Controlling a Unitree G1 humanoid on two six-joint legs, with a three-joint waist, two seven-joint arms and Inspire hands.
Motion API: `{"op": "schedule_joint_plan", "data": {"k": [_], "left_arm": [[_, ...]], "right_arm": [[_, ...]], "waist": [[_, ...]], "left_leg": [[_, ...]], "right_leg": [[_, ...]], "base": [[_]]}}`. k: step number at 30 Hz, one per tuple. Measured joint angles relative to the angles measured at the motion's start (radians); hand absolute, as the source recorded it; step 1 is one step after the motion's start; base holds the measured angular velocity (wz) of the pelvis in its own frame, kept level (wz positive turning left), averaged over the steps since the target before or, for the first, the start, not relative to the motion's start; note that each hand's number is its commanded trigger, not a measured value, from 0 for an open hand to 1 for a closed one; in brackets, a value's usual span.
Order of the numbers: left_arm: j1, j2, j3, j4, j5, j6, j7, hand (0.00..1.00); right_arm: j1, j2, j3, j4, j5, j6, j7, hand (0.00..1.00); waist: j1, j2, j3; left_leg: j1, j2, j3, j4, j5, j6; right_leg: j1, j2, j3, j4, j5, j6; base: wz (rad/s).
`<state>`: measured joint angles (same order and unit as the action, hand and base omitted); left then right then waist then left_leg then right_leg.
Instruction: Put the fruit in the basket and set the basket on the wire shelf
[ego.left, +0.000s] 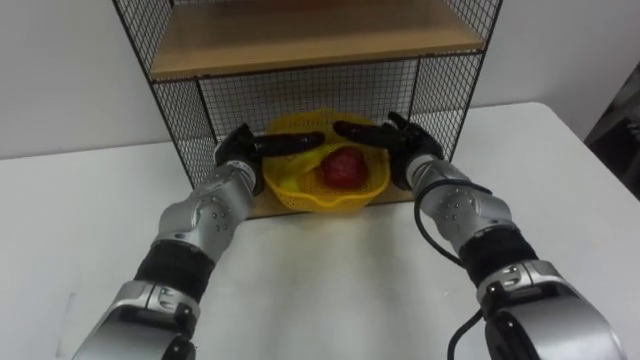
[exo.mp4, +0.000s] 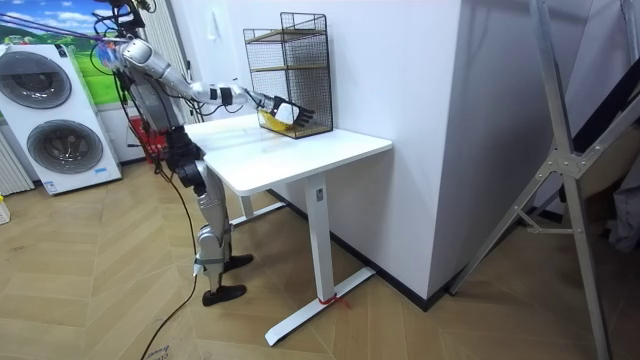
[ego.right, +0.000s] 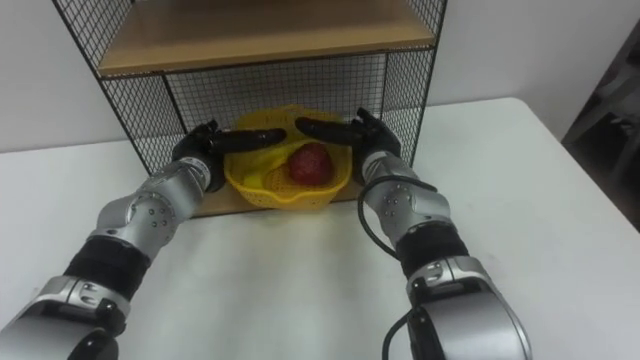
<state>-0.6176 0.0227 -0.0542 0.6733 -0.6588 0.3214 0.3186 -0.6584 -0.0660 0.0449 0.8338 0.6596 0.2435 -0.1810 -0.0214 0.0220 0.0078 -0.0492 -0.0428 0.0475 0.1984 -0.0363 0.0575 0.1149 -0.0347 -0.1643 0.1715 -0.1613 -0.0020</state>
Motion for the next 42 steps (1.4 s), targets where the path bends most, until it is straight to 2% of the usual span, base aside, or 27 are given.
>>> {"op": "schedule_joint_plan", "data": {"k": [4, 8, 10, 13, 18, 21, 24, 27, 31, 36, 39, 42], "left_arm": [[0.002, 0.014, 0.001, -0.079, -0.001, 0.0, -0.004, 0.0], [0.002, 0.024, -0.001, -0.113, -0.006, -0.001, -0.018, 0.0], [0.022, 0.026, -0.007, -0.143, 0.002, -0.001, -0.018, 0.0], [0.086, 0.029, -0.01, -0.218, 0.006, -0.002, -0.026, 0.0], [0.188, 0.037, -0.009, -0.331, 0.03, -0.003, -0.023, 0.0], [0.199, 0.039, 0.001, -0.366, 0.078, -0.003, -0.022, 0.0], [0.213, 0.041, 0.008, -0.439, 0.156, -0.004, -0.039, 0.0], [0.24, 0.051, 0.012, -0.482, 0.176, -0.014, -0.073, 0.0], [0.329, 0.05, 0.007, -0.567, 0.206, -0.018, -0.108, 0.0], [0.401, 0.05, -0.012, -0.577, 0.22, -0.023, -0.141, 0.0], [0.438, 0.053, -0.016, -0.603, 0.23, -0.024, -0.156, 0.0], [0.494, 0.065, -0.053, -0.673, 0.237, -0.05, -0.174, 0.0]], "right_arm": [[0.046, -0.028, -0.001, -0.115, -0.002, 0.0, 0.001, 0.0], [0.081, -0.03, 0.0, -0.197, -0.002, 0.0, -0.013, 0.0], [0.129, -0.031, 0.001, -0.271, -0.002, 0.0, -0.018, 0.0], [0.183, -0.038, 0.003, -0.35, -0.003, 0.0, -0.015, 0.0], [0.212, -0.042, 0.01, -0.385, -0.049, -0.001, -0.008, 0.0], [0.219, -0.046, 0.009, -0.41, -0.086, -0.001, 0.001, 0.0], [0.252, -0.063, 0.006, -0.478, -0.118, -0.001, 0.031, 0.0], [0.291, -0.065, 0.004, -0.536, -0.127, -0.001, 0.041, 0.0], [0.366, -0.065, 0.004, -0.645, -0.132, -0.001, 0.054, 0.0], [0.407, -0.063, 0.004, -0.689, -0.163, -0.002, 0.082, 0.0], [0.453, -0.064, 0.007, -0.756, -0.165, -0.005, 0.112, 0.0], [0.518, -0.064, 0.022, -0.824, -0.172, -0.011, 0.138, 0.0]], "waist": [[0.0, -0.001, -0.0018], [-0.001, -0.004, -0.0047], [0.0, -0.013, -0.0145], [0.0, -0.021, -0.0214], [0.001, -0.023, -0.0212], [0.004, -0.031, -0.0197], [0.006, -0.044, -0.0132], [0.007, -0.048, -0.0133], [0.005, -0.047, -0.0132], [0.002, -0.047, -0.0124], [0.003, -0.042, -0.0089], [0.006, -0.037, -0.0044]], "left_leg": [[-0.005, -0.001, 0.002, 0.0, 0.003, 0.001], [0.004, -0.001, 0.003, 0.0, 0.005, 0.005], [0.008, -0.001, 0.001, -0.001, 0.004, 0.003], [0.014, -0.001, 0.002, 0.0, 0.003, 0.0], [0.027, -0.001, -0.006, -0.001, 0.002, 0.0], [0.028, -0.001, -0.008, -0.002, 0.002, 0.0], [0.027, -0.001, -0.008, -0.003, 0.003, 0.0], [0.03, 0.001, -0.007, -0.003, 0.002, 0.0], [0.03, 0.004, -0.007, -0.003, 0.002, 0.0], [0.029, 0.001, -0.008, -0.003, 0.002, 0.0], [0.025, 0.0, -0.01, -0.002, 0.002, 0.0], [0.025, 0.003, -0.009, -0.003, 0.002, 0.0]], "right_leg": [[-0.004, 0.001, 0.0, 0.003, 0.001, -0.001], [0.005, 0.0, -0.002, 0.003, 0.001, -0.001], [0.011, 0.001, -0.002, 0.002, 0.001, -0.001], [0.019, 0.001, 0.0, 0.001, 0.001, -0.001], [0.029, 0.001, 0.003, 0.0, -0.004, 0.004], [0.029, 0.001, 0.003, 0.001, -0.004, 0.002], [0.028, 0.0, 0.001, 0.0, -0.004, 0.002], [0.031, 0.0, 0.003, 0.0, -0.004, 0.002], [0.031, 0.0, 0.003, 0.0, -0.005, 0.003], [0.032, 0.001, 0.001, -0.003, -0.008, 0.008], [0.029, 0.001, -0.001, -0.004, -0.01, 0.012], [0.027, 0.0, 0.0, -0.003, -0.011, 0.013]], "base": [[0.03], [0.0], [0.0], [0.0], [0.0], [0.0], [0.0], [0.0], [0.0], [0.01], [0.01], [0.0]]}}
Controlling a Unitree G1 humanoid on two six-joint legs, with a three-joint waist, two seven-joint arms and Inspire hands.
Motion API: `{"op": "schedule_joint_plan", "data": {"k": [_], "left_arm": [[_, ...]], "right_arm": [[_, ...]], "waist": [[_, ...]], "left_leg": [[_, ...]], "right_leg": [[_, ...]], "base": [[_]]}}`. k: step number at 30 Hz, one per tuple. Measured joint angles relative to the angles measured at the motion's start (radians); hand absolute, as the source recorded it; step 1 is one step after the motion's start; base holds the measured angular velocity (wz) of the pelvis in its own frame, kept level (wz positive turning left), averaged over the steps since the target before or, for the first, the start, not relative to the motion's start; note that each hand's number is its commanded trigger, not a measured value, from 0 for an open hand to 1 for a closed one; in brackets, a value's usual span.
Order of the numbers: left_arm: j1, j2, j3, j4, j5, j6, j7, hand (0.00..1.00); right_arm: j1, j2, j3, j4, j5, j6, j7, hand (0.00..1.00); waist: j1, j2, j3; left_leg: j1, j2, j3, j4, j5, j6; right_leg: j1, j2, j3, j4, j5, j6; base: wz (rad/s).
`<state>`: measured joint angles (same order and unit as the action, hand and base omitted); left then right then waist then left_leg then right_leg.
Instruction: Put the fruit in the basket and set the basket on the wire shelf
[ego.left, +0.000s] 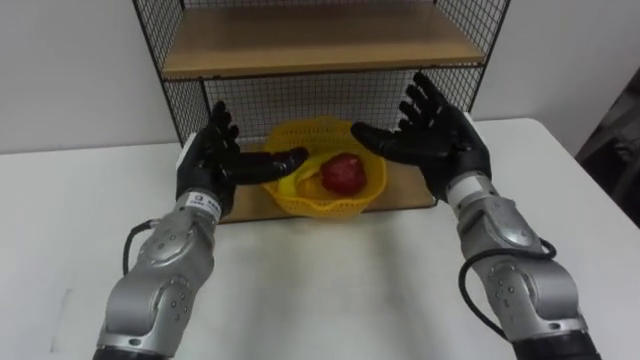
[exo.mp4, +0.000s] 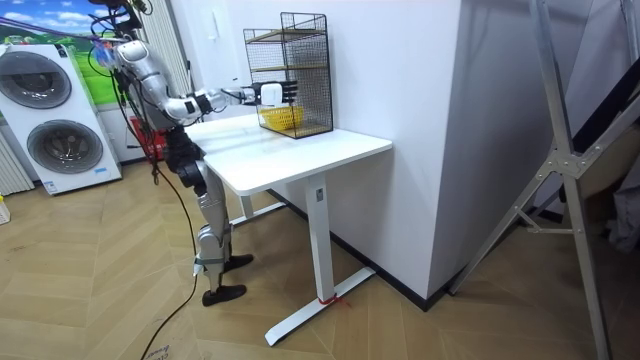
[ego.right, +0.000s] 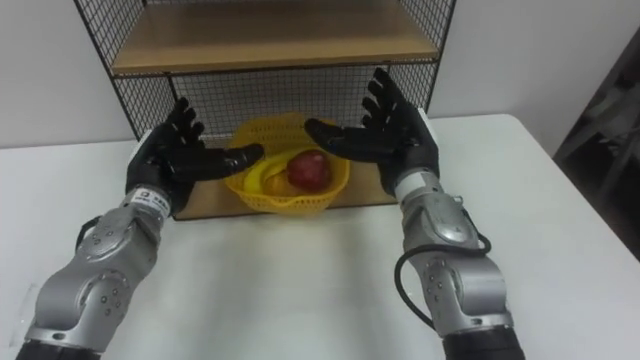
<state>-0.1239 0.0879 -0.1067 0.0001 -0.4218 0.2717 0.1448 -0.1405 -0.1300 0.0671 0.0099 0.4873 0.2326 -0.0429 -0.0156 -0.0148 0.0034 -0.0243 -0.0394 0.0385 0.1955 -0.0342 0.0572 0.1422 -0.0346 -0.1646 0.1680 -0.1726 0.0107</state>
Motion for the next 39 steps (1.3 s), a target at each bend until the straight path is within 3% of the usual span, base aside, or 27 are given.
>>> {"op": "schedule_joint_plan", "data": {"k": [5, 8, 10, 15, 19, 20, 22, 27, 31, 39], "left_arm": [[0.085, 0.006, -0.025, -0.03, 0.0, -0.061, -0.081, 0.0], [0.177, 0.025, -0.057, -0.03, -0.004, -0.099, -0.141, 0.0], [0.233, 0.027, -0.056, -0.045, -0.023, -0.149, -0.171, 0.0], [0.325, 0.058, -0.082, -0.059, -0.013, -0.175, -0.209, 0.0], [0.412, 0.075, -0.084, -0.059, -0.008, -0.216, -0.246, 0.0], [0.418, 0.082, -0.084, -0.059, -0.008, -0.223, -0.25, 0.0], [0.451, 0.095, -0.079, -0.061, -0.008, -0.274, -0.268, 0.0], [0.47, 0.101, -0.076, -0.063, 0.0, -0.327, -0.282, 0.0], [0.514, 0.127, -0.074, -0.097, 0.001, -0.381, -0.285, 0.0], [0.589, 0.149, -0.049, -0.097, 0.025, -0.419, -0.227, 0.0]], "right_arm": [[0.078, 0.005, 0.032, -0.025, -0.07, -0.022, 0.068, 0.0], [0.127, 0.004, 0.037, -0.032, -0.096, -0.047, 0.086, 0.0], [0.187, -0.002, 0.036, -0.055, -0.106, -0.078, 0.087, 0.0], [0.281, -0.003, 0.065, -0.088, -0.142, -0.143, 0.13, 0.0], [0.366, -0.014, 0.064, -0.108, -0.142, -0.211, 0.167, 0.0], [0.378, -0.017, 0.064, -0.111, -0.142, -0.22, 0.174, 0.0], [0.426, -0.032, 0.062, -0.115, -0.142, -0.257, 0.202, 0.0], [0.481, -0.048, 0.061, -0.115, -0.141, -0.269, 0.233, 0.0], [0.529, -0.076, 0.06, -0.123, -0.139, -0.291, 0.239, 0.0], [0.555, -0.087, 0.032, -0.123, -0.183, -0.321, 0.188, 0.0]], "waist": [[0.001, 0.005, 0.0018], [-0.001, 0.008, 0.0022], [0.007, 0.009, 0.001], [0.017, 0.018, -0.0058], [0.015, 0.014, -0.0057], [0.015, 0.014, -0.006], [0.017, 0.013, -0.0079], [0.018, 0.015, -0.0059], [0.02, 0.015, -0.0056], [0.02, 0.002, 0.0013]], "left_leg": [[0.0, 0.002, 0.002, 0.0, 0.0, 0.0], [-0.002, 0.002, 0.002, 0.0, -0.001, 0.0], [-0.002, 0.004, 0.006, 0.001, -0.001, -0.001], [-0.003, 0.006, 0.01, 0.003, -0.005, -0.002], [-0.007, 0.006, 0.009, 0.004, -0.007, -0.004], [-0.009, 0.006, 0.008, 0.005, -0.008, -0.005], [-0.018, 0.007, 0.008, 0.005, -0.008, -0.005], [-0.027, 0.006, 0.009, 0.003, -0.008, -0.005], [-0.034, 0.007, 0.014, 0.003, -0.008, -0.005], [-0.033, 0.007, 0.016, 0.001, -0.008, -0.005]], "right_leg": [[-0.001, 0.0, 0.0, 0.0, -0.001, -0.001], [-0.003, 0.0, 0.0, 0.001, -0.004, -0.004], [-0.004, 0.0, 0.005, 0.001, -0.004, -0.005], [-0.006, 0.002, 0.011, 0.002, -0.003, -0.004], [-0.007, -0.003, -0.001, 0.003, -0.007, -0.01], [-0.008, -0.005, -0.002, 0.003, -0.008, -0.01], [-0.017, -0.005, -0.001, 0.003, -0.008, -0.01], [-0.027, 0.0, 0.0, 0.003, -0.007, -0.01], [-0.035, 0.002, 0.003, 0.005, -0.005, -0.006], [-0.038, 0.006, 0.025, 0.003, -0.006, -0.008]], "base": [[0.0], [0.0], [-0.03], [-0.05], [0.02], [0.0], [0.0], [0.0], [0.0], [-0.04]]}}
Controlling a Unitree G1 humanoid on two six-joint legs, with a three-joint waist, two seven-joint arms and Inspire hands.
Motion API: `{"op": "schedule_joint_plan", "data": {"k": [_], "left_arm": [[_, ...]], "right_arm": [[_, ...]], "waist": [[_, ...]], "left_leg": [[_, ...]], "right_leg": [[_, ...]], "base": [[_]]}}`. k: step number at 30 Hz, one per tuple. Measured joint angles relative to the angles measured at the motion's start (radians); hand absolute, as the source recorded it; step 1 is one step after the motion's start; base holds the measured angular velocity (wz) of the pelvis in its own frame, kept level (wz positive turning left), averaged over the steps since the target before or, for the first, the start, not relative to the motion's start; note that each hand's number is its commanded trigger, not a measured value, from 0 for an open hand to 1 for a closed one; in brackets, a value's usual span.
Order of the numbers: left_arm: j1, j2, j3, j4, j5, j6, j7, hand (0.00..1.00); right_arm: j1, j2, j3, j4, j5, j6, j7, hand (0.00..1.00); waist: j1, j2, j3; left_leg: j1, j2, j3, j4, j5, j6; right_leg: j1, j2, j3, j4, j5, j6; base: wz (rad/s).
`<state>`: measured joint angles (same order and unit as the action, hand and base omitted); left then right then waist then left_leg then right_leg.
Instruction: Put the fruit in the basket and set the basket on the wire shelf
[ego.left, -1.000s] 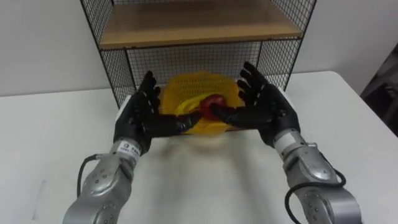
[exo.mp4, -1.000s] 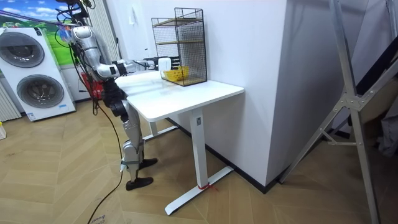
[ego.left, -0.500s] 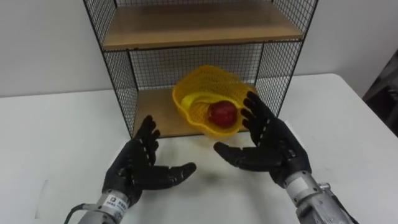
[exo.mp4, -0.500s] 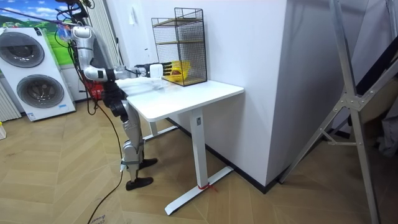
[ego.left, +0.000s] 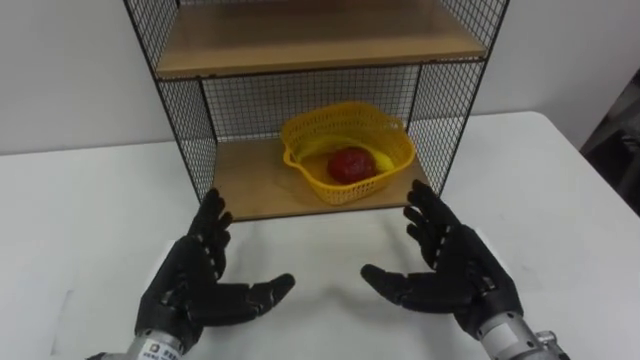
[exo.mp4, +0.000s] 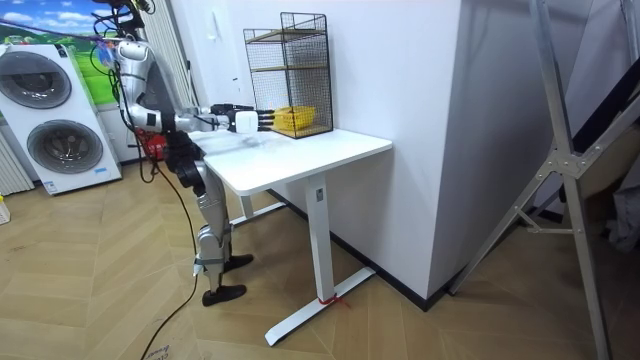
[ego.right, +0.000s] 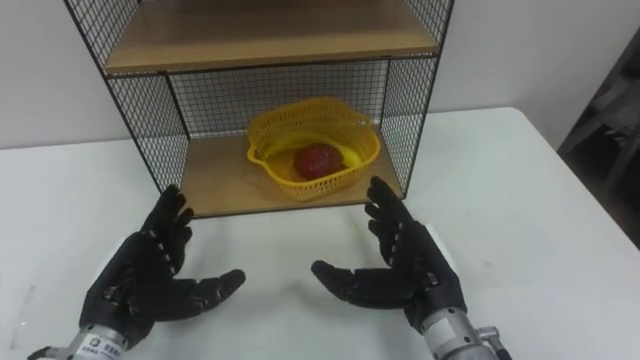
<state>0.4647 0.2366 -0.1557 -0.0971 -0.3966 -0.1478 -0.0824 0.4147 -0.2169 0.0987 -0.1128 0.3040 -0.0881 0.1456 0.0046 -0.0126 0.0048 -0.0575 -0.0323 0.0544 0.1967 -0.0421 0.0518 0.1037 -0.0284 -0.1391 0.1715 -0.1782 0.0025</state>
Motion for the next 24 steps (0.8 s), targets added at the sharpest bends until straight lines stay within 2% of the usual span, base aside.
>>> {"op": "schedule_joint_plan", "data": {"k": [3, 5, 8, 9, 10, 12, 14, 18, 19, 21, 22, 24], "left_arm": [[0.008, -0.003, 0.047, -0.001, 0.003, -0.009, 0.035, 0.0], [0.008, -0.005, 0.089, -0.003, 0.019, -0.025, 0.066, 0.0], [0.008, -0.014, 0.153, -0.04, 0.029, -0.06, 0.134, 0.0], [0.008, -0.015, 0.17, -0.055, 0.035, -0.088, 0.159, 0.0], [0.008, -0.022, 0.186, -0.067, 0.038, -0.113, 0.182, 0.0], [0.008, -0.025, 0.204, -0.073, 0.053, -0.139, 0.223, 0.0], [0.008, -0.027, 0.231, -0.079, 0.087, -0.143, 0.277, 0.0], [0.008, -0.034, 0.302, -0.121, 0.086, -0.157, 0.434, 0.0], [0.008, -0.037, 0.334, -0.135, 0.095, -0.177, 0.481, 0.0], [0.008, -0.041, 0.396, -0.158, 0.122, -0.209, 0.553, 0.0], [0.008, -0.041, 0.439, -0.167, 0.144, -0.235, 0.607, 0.0], [0.005, -0.041, 0.506, -0.175, 0.165, -0.257, 0.689, 0.0]], "right_arm": [[0.011, -0.003, -0.051, -0.019, -0.039, 0.0, -0.027, 0.0], [0.023, -0.005, -0.084, -0.042, -0.038, -0.016, -0.051, 0.0], [0.038, -0.008, -0.124, -0.067, -0.038, -0.059, -0.101, 0.0], [0.039, -0.009, -0.132, -0.068, -0.038, -0.07, -0.119, 0.0], [0.041, -0.01, -0.145, -0.074, -0.037, -0.075, -0.131, 0.0], [0.052, -0.01, -0.169, -0.096, -0.035, -0.079, -0.152, 0.0], [0.068, -0.01, -0.189, -0.117, -0.037, -0.097, -0.182, 0.0], [0.1, -0.01, -0.253, -0.152, -0.03, -0.123, -0.264, 0.0], [0.099, -0.01, -0.276, -0.155, -0.04, -0.135, -0.295, 0.0], [0.098, -0.01, -0.318, -0.177, -0.05, -0.147, -0.353, 0.0], [0.093, -0.011, -0.349, -0.18, -0.062, -0.168, -0.395, 0.0], [0.079, -0.017, -0.404, -0.182, -0.078, -0.18, -0.461, 0.0]], "waist": [[0.003, 0.0, 0.0005], [0.005, 0.003, -0.002], [0.006, -0.001, -0.0034], [0.006, -0.004, -0.0035], [0.007, -0.006, -0.0035], [0.009, -0.004, -0.0045], [0.012, -0.004, -0.0043], [0.03, 0.0, -0.002], [0.033, -0.003, -0.0034], [0.036, 0.0, -0.0016], [0.034, 0.002, -0.0008], [0.033, 0.003, -0.0008]], "left_leg": [[-0.004, 0.0, -0.003, 0.0, 0.0, 0.0], [-0.007, 0.0, -0.003, 0.001, 0.0, 0.0], [-0.006, -0.002, -0.004, 0.001, 0.001, -0.001], [-0.004, -0.006, -0.004, 0.0, 0.001, -0.001], [-0.002, -0.006, -0.004, 0.0, 0.001, -0.001], [-0.002, -0.007, -0.005, 0.001, 0.001, -0.001], [-0.001, -0.007, -0.005, 0.0, 0.001, -0.001], [-0.001, -0.006, -0.002, -0.002, 0.001, -0.001], [-0.001, -0.006, -0.002, -0.002, 0.001, -0.001], [0.0, -0.006, -0.003, -0.002, 0.001, -0.001], [0.0, -0.007, -0.003, -0.001, 0.001, -0.001], [-0.001, -0.007, -0.004, 0.0, 0.001, -0.001]], "right_leg": [[-0.004, 0.0, -0.003, 0.0, 0.0, 0.0], [-0.006, 0.001, -0.004, 0.0, 0.0, 0.0], [-0.005, 0.001, -0.007, -0.001, 0.003, 0.004], [-0.003, 0.001, -0.007, -0.001, 0.003, 0.004], [-0.001, 0.0, -0.007, -0.001, 0.002, 0.003], [-0.001, -0.001, -0.008, -0.001, 0.0, 0.0], [-0.001, 0.0, -0.006, 0.0, 0.0, 0.0], [-0.002, 0.0, -0.001, -0.001, 0.001, 0.0], [-0.002, 0.0, -0.001, -0.001, 0.001, 0.001], [-0.002, 0.0, 0.0, 0.0, 0.001, 0.001], [-0.003, 0.0, 0.0, 0.0, 0.001, 0.0], [-0.003, 0.0, -0.002, 0.0, 0.0, 0.0]], "base": [[0.0], [0.0], [0.0], [0.0], [0.0], [0.0], [0.0], [-0.02], [0.0], [0.0], [0.0], [0.0]]}}
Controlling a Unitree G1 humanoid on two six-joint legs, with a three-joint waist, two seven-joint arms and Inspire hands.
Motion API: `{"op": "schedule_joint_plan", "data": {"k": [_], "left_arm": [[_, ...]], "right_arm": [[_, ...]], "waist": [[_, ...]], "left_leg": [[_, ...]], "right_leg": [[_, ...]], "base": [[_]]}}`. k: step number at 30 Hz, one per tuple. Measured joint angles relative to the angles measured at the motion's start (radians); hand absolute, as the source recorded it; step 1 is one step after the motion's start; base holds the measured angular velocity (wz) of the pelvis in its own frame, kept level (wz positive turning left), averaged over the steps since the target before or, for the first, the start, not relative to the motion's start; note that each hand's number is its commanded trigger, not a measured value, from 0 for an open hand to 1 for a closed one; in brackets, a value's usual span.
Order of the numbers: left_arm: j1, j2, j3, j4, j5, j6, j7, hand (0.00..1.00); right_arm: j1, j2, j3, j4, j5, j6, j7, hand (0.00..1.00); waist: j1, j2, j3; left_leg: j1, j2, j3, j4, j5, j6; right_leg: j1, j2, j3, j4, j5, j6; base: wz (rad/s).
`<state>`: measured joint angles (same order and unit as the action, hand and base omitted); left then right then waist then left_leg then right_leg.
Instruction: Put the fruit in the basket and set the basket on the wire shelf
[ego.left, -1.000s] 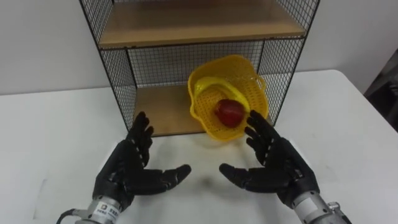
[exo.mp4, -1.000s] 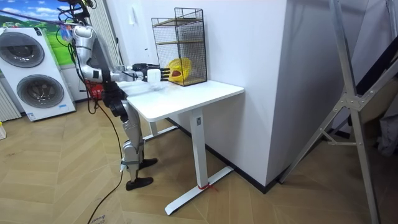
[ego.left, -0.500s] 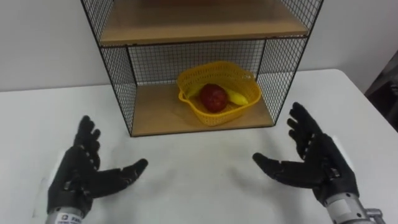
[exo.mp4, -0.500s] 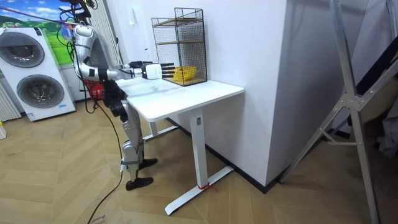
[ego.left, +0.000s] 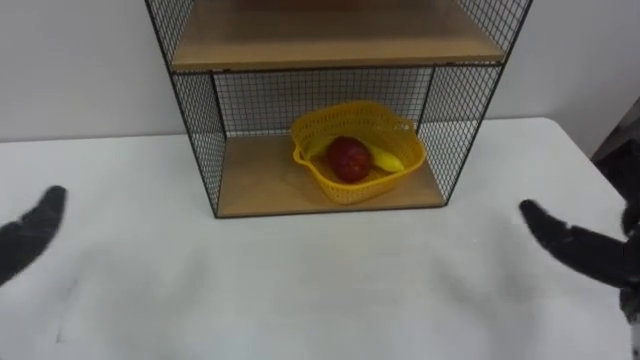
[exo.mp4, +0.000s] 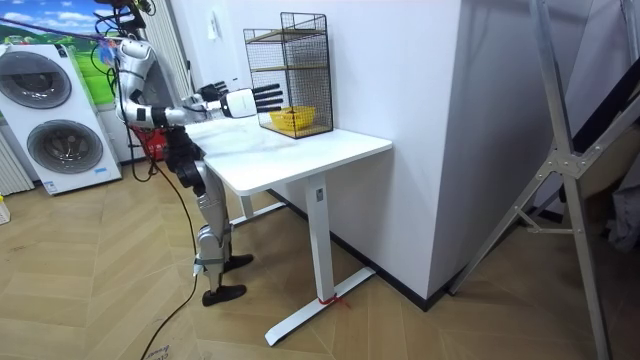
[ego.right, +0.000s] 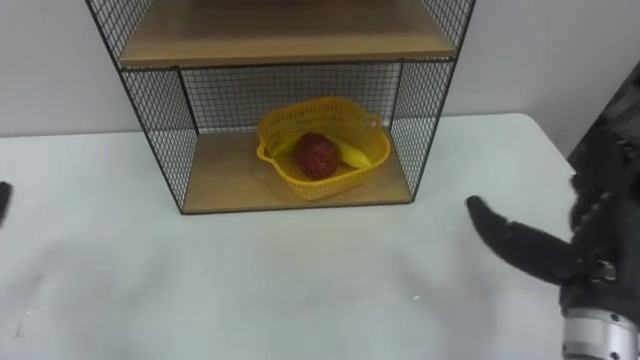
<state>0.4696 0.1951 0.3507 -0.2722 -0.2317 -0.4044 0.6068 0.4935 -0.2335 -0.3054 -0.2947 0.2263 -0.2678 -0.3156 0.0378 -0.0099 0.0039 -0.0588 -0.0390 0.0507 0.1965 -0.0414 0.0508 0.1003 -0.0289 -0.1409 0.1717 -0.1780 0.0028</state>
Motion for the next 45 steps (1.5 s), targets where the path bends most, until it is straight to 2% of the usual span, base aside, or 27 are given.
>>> {"op": "schedule_joint_plan", "data": {"k": [2, 4, 5, 6, 7, 10, 11, 13, 15, 17, 18, 20, 22, 25, 26, 28, 30, 32, 34, 35, 37, 38, 39, 40, 42, 44, 45], "left_arm": [[-0.002, 0.0, 0.08, -0.021, 0.009, 0.0, 0.076, 0.0], [-0.018, 0.009, 0.196, -0.055, 0.029, -0.002, 0.184, 0.0], [-0.028, 0.016, 0.225, -0.058, 0.036, -0.005, 0.212, 0.0], [-0.043, 0.033, 0.281, -0.06, 0.04, -0.013, 0.265, 0.0], [-0.048, 0.06, 0.337, -0.061, 0.04, -0.016, 0.316, 0.0], [-0.035, 0.113, 0.453, -0.06, 0.026, -0.019, 0.396, 0.0], [-0.031, 0.119, 0.476, -0.055, 0.014, -0.02, 0.409, 0.0], [-0.016, 0.176, 0.548, 0.018, -0.077, -0.019, 0.466, 0.0], [-0.01, 0.225, 0.58, 0.107, -0.142, -0.004, 0.506, 0.0], [0.002, 0.244, 0.611, 0.182, -0.222, 0.008, 0.526, 0.0], [0.012, 0.254, 0.643, 0.24, -0.301, 0.014, 0.528, 0.0], [0.025, 0.26, 0.675, 0.325, -0.429, 0.021, 0.53, 0.0], [0.029, 0.269, 0.687, 0.48, -0.559, 0.035, 0.533, 0.0], [0.029, 0.269, 0.686, 0.676, -0.695, 0.05, 0.526, 0.0], [0.028, 0.269, 0.686, 0.709, -0.724, 0.051, 0.522, 0.0], [0.026, 0.27, 0.68, 0.83, -0.828, 0.052, 0.511, 0.0], [0.023, 0.269, 0.666, 0.924, -0.883, 0.052, 0.493, 0.0], [0.015, 0.258, 0.643, 1.002, -0.917, 0.052, 0.464, 0.0], [0.008, 0.216, 0.596, 1.068, -0.919, 0.052, 0.406, 0.0], [0.005, 0.202, 0.573, 1.079, -0.919, 0.052, 0.392, 0.0], [-0.013, 0.126, 0.473, 1.15, -0.923, 0.052, 0.326, 0.0], [-0.02, 0.108, 0.451, 1.177, -0.928, 0.055, 0.311, 0.0], [-0.038, 0.075, 0.416, 1.227, -0.928, 0.058, 0.283, 0.0], [-0.051, 0.039, 0.376, 1.26, -0.922, 0.069, 0.257, 0.0], [-0.068, 0.002, 0.299, 1.318, -0.867, 0.102, 0.203, 0.0], [-0.083, -0.008, 0.246, 1.366, -0.788, 0.144, 0.149, 0.0], [-0.084, -0.013, 0.192, 1.385, -0.7, 0.164, 0.11, 0.0]], "right_arm": [[-0.012, -0.006, -0.059, -0.018, -0.022, 0.0, -0.072, 0.0], [-0.031, -0.041, -0.146, -0.036, -0.037, -0.012, -0.162, 0.0], [-0.036, -0.057, -0.172, -0.036, -0.038, -0.016, -0.187, 0.0], [-0.047, -0.093, -0.224, -0.036, -0.039, -0.02, -0.239, 0.0], [-0.057, -0.126, -0.279, -0.033, -0.038, -0.026, -0.289, 0.0], [-0.066, -0.196, -0.398, 0.008, -0.005, -0.048, -0.405, 0.0], [-0.066, -0.205, -0.42, 0.021, 0.007, -0.049, -0.422, 0.0], [-0.061, -0.229, -0.489, 0.111, 0.089, -0.049, -0.501, 0.0], [-0.049, -0.25, -0.548, 0.212, 0.153, -0.035, -0.551, 0.0], [-0.046, -0.251, -0.603, 0.287, 0.212, -0.031, -0.603, 0.0], [-0.044, -0.251, -0.637, 0.335, 0.252, -0.023, -0.632, 0.0], [-0.023, -0.252, -0.672, 0.388, 0.34, -0.016, -0.672, 0.0], [0.0, -0.257, -0.677, 0.5, 0.444, -0.003, -0.699, 0.0], [0.002, -0.257, -0.673, 0.672, 0.549, 0.011, -0.7, 0.0], [0.002, -0.257, -0.673, 0.704, 0.586, 0.011, -0.701, 0.0], [0.0, -0.256, -0.655, 0.851, 0.696, 0.011, -0.707, 0.0], [-0.002, -0.242, -0.644, 0.949, 0.76, 0.011, -0.705, 0.0], [0.001, -0.221, -0.636, 1.042, 0.82, 0.01, -0.684, 0.0], [-0.002, -0.166, -0.596, 1.178, 0.845, 0.007, -0.625, 0.0], [-0.003, -0.145, -0.579, 1.208, 0.846, 0.007, -0.614, 0.0], [-0.027, -0.06, -0.514, 1.304, 0.865, 0.007, -0.572, 0.0], [-0.037, -0.038, -0.496, 1.321, 0.875, 0.008, -0.569, 0.0], [-0.058, 0.008, -0.459, 1.358, 0.874, 0.008, -0.557, 0.0], [-0.083, 0.047, -0.436, 1.398, 0.876, 0.011, -0.547, 0.0], [-0.11, 0.085, -0.387, 1.444, 0.874, 0.029, -0.535, 0.0], [-0.134, 0.106, -0.37, 1.478, 0.865, 0.055, -0.516, 0.0], [-0.161, 0.107, -0.341, 1.509, 0.848, 0.071, -0.502, 0.0]], "waist": [[0.006, -0.002, -0.001], [0.014, -0.004, -0.002], [0.015, -0.007, -0.0033], [0.01, -0.008, -0.0055], [0.005, -0.006, -0.0041], [0.003, -0.008, -0.0048], [0.001, -0.01, -0.0052], [-0.003, -0.019, -0.0065], [-0.015, -0.019, -0.0065], [-0.015, -0.019, -0.0089], [-0.013, -0.016, -0.0105], [-0.011, -0.013, -0.01], [-0.012, -0.011, -0.0098], [-0.017, -0.01, -0.0118], [-0.018, -0.01, -0.0118], [-0.017, -0.007, -0.0138], [-0.016, -0.008, -0.0141], [-0.02, -0.009, -0.0148], [-0.018, -0.017, -0.0196], [-0.017, -0.018, -0.0194], [-0.017, -0.018, -0.0201], [-0.016, -0.017, -0.0205], [-0.017, -0.019, -0.0202], [-0.021, -0.02, -0.0199], [-0.031, -0.021, -0.0195], [-0.036, -0.021, -0.0194], [-0.046, -0.022, -0.0191]], "left_leg": [[-0.004, 0.002, 0.0, 0.001, 0.0, -0.001], [-0.009, 0.004, 0.001, 0.002, 0.0, -0.002], [-0.016, 0.002, 0.001, 0.003, 0.0, -0.002], [-0.021, -0.003, -0.002, 0.005, 0.0, -0.002], [-0.024, -0.004, -0.009, 0.006, 0.0, -0.002], [-0.038, -0.004, -0.013, 0.01, 0.0, -0.002], [-0.041, -0.004, -0.013, 0.01, 0.0, -0.002], [-0.048, -0.005, -0.018, 0.01, 0.001, -0.002], [-0.062, -0.008, -0.029, 0.019, 0.0, -0.002], [-0.076, -0.008, -0.027, 0.028, -0.003, -0.001], [-0.088, -0.009, -0.028, 0.037, -0.009, -0.002], [-0.097, -0.009, -0.027, 0.041, -0.014, -0.002], [-0.1, -0.008, -0.024, 0.043, -0.014, -0.002], [-0.103, -0.009, -0.023, 0.048, -0.015, -0.002], [-0.105, -0.009, -0.023, 0.054, -0.019, -0.003], [-0.125, -0.006, -0.026, 0.095, -0.044, -0.015], [-0.127, -0.009, -0.029, 0.092, -0.049, -0.016], [-0.131, -0.011, -0.03, 0.089, -0.049, -0.016], [-0.128, -0.011, -0.027, 0.074, -0.052, -0.01], [-0.128, -0.01, -0.027, 0.073, -0.053, -0.01], [-0.12, -0.005, -0.013, 0.07, -0.053, -0.01], [-0.118, -0.003, -0.01, 0.071, -0.053, -0.009], [-0.107, -0.003, -0.01, 0.068, -0.054, -0.008], [-0.099, -0.001, -0.005, 0.062, -0.054, -0.007], [-0.083, -0.002, -0.002, 0.054, -0.054, -0.008], [-0.065, -0.003, -0.002, 0.048, -0.054, -0.008], [-0.055, -0.005, -0.002, 0.04, -0.054, -0.008]], "right_leg": [[-0.008, -0.006, 0.001, 0.004, -0.002, -0.001], [-0.024, -0.005, 0.0, 0.019, -0.007, -0.002], [-0.029, -0.006, -0.002, 0.019, -0.007, -0.002], [-0.031, -0.008, -0.011, 0.019, -0.007, -0.002], [-0.032, -0.006, -0.011, 0.019, -0.009, -0.002], [-0.045, -0.011, -0.011, 0.021, -0.011, -0.002], [-0.048, -0.013, -0.015, 0.023, -0.012, -0.003], [-0.061, -0.021, -0.03, 0.043, -0.025, -0.004], [-0.07, -0.023, -0.04, 0.054, -0.031, -0.003], [-0.086, -0.025, -0.039, 0.067, -0.038, -0.002], [-0.1, -0.027, -0.04, 0.08, -0.044, -0.003], [-0.111, -0.029, -0.039, 0.091, -0.049, -0.004], [-0.117, -0.031, -0.038, 0.095, -0.051, -0.004], [-0.123, -0.037, -0.039, 0.101, -0.055, -0.002], [-0.123, -0.038, -0.041, 0.102, -0.056, -0.001], [-0.123, -0.044, -0.063, 0.105, -0.058, 0.003], [-0.123, -0.049, -0.072, 0.111, -0.061, 0.007], [-0.123, -0.055, -0.086, 0.111, -0.063, 0.01], [-0.122, -0.058, -0.087, 0.104, -0.061, 0.013], [-0.121, -0.057, -0.085, 0.103, -0.06, 0.014], [-0.118, -0.057, -0.076, 0.103, -0.059, 0.015], [-0.116, -0.057, -0.079, 0.103, -0.059, 0.015], [-0.108, -0.058, -0.079, 0.103, -0.059, 0.015], [-0.098, -0.058, -0.079, 0.102, -0.059, 0.015], [-0.087, -0.06, -0.078, 0.1, -0.059, 0.015], [-0.07, -0.062, -0.08, 0.1, -0.059, 0.015], [-0.06, -0.063, -0.083, 0.096, -0.058, 0.015]], "base": [[-0.06], [-0.1], [0.05], [0.11], [0.13], [0.06], [0.0], [0.07], [0.18], [0.07], [-0.08], [-0.04], [0.0], [0.0], [0.0], [0.0], [0.03], [0.1], [0.02], [0.03], [-0.04], [-0.15], [-0.15], [-0.13], [-0.07], [0.02], [0.1]]}}
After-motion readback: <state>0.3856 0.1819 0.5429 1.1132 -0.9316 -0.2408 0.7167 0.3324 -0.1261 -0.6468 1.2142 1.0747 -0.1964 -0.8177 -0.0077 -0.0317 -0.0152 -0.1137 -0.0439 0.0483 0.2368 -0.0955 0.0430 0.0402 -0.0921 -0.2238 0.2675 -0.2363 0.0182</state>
